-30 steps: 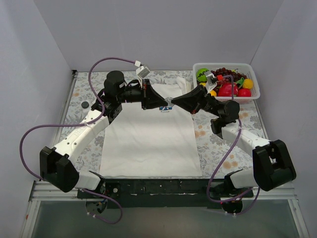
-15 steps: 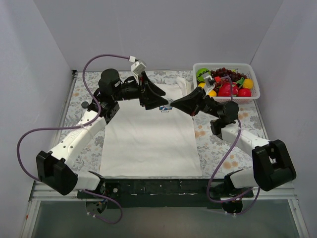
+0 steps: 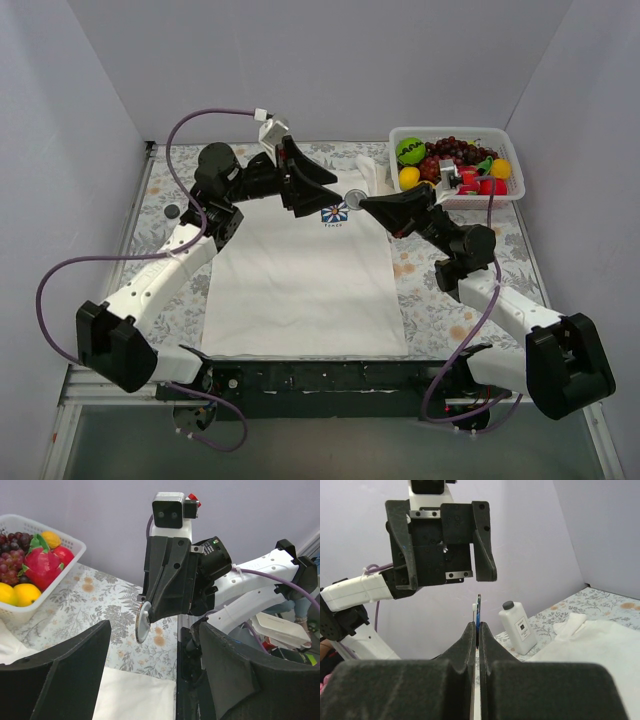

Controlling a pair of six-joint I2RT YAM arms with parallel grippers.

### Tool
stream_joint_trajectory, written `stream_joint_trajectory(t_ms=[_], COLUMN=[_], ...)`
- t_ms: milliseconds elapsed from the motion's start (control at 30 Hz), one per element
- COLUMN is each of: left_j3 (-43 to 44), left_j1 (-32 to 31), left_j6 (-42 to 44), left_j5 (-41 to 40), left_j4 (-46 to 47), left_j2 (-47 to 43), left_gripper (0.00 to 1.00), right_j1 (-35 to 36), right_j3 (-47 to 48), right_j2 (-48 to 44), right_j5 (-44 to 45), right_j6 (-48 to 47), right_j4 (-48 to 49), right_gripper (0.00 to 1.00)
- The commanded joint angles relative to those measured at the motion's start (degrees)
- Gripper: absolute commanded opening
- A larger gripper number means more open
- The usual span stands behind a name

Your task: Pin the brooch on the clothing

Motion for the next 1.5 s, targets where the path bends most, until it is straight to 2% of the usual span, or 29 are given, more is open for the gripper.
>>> stream_joint_trajectory(t_ms=[0, 67, 300, 433, 600, 633, 700, 900, 933, 1067, 1200, 1233, 1300, 1400, 1467], left_j3=[-0.5, -1.4, -2.8, -2.5, -1.9, -1.9, -1.6, -0.7, -0.7, -0.7, -0.7, -0.6, 0.0, 0.8, 0.5], left_j1=[0.1, 0.2, 0.1, 0.0, -0.7, -0.9, -1.0, -1.5, -1.7, -1.8, -1.8, -1.8, -1.8, -1.8, -1.7], left_j6=[-5.9, -9.2, -10.6, -12.0, -12.6, -12.6, -12.6, -12.5, -12.5, -12.8, -11.0, -10.1, -5.6, 0.7, 3.1], left_j5=[3.5, 5.3, 4.7, 5.3, 6.4, 6.4, 6.5, 7.1, 7.1, 7.2, 5.6, 4.9, 1.9, -0.1, -1.3], left_j4=[8.3, 11.3, 14.5, 15.7, 16.6, 16.6, 16.8, 16.3, 16.3, 17.7, 15.8, 14.6, 8.4, 0.1, -4.3], left_j2=[3.2, 4.8, 5.4, 6.6, 8.0, 8.1, 8.3, 9.3, 9.6, 10.1, 9.3, 9.0, 7.6, 5.4, 4.3], left_gripper=[0.69, 0.64, 0.51, 0.5, 0.43, 0.37, 0.33, 0.3, 0.27, 0.0, 0.0, 0.0, 0.0, 0.0, 0.0], right_j1=[0.0, 0.0, 0.1, 0.0, 0.1, 0.0, 0.0, 0.0, 0.0, 0.0, 0.0, 0.0, 0.0, -0.1, -0.1], right_j3=[0.0, 0.0, -0.1, 0.4, 0.7, 0.7, 0.8, 1.2, 1.3, 2.1, 3.1, 3.6, 4.6, 6.0, 6.5], right_j2=[-1.7, -1.7, -1.8, -1.8, -1.5, -1.5, -1.4, -0.9, -0.7, 0.3, 1.7, 2.1, 3.1, 3.4, 3.5], right_j5=[3.2, 3.2, 3.6, 3.3, 3.2, 3.1, 3.1, 2.7, 2.7, 1.7, 0.5, 0.1, -2.4, -4.5, -5.5], right_j6=[-1.4, -1.3, -1.4, -1.4, -1.4, -1.3, -1.2, -0.9, -0.7, 0.0, 0.7, 0.8, 1.3, 1.5, 1.6], right_j4=[18.9, 19.2, 19.1, 18.9, 18.4, 18.3, 18.4, 18.6, 18.7, 18.1, 16.6, 16.0, 15.4, 15.0, 15.2], right_gripper=[0.01, 0.01, 0.01, 0.01, 0.01, 0.01, 0.01, 0.01, 0.01, 0.01, 0.02, 0.17, 0.42, 0.57, 0.61])
